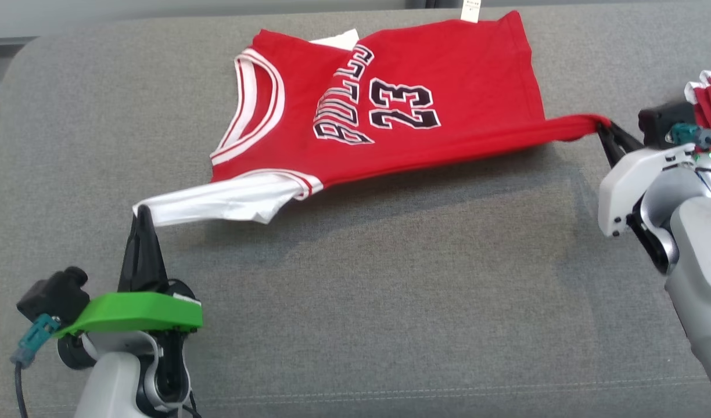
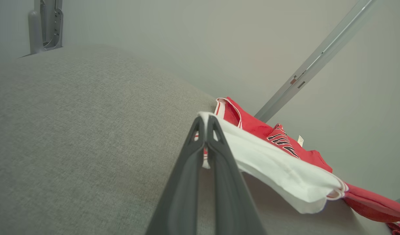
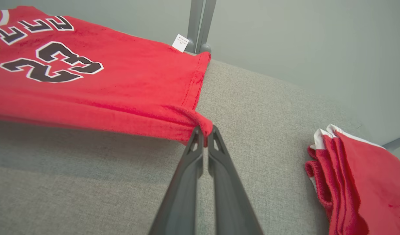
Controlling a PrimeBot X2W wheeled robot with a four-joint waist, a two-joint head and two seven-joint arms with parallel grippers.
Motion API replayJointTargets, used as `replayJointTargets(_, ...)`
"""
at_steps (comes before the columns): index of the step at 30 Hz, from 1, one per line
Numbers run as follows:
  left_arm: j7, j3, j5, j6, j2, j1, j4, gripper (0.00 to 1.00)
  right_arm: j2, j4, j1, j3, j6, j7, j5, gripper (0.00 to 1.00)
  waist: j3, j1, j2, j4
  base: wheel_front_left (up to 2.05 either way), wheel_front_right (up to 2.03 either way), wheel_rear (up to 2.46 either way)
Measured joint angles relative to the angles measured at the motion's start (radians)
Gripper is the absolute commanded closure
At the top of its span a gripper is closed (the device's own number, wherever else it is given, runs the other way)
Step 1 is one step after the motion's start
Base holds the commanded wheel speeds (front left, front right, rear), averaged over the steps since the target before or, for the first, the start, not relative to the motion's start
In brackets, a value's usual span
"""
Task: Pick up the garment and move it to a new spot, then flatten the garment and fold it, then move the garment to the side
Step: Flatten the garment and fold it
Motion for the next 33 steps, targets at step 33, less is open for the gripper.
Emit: replayJointTargets(33, -0.010, -0.109, 0.146, 0.087, -0.038, 0.336, 0.009, 1.00, 0.265, -0.551, 0.760, -0.410, 0.000, 0.499, -0.153, 1.00, -0.217, 0.0000, 0.0000, 0.025, 0.00, 0.00, 0.00)
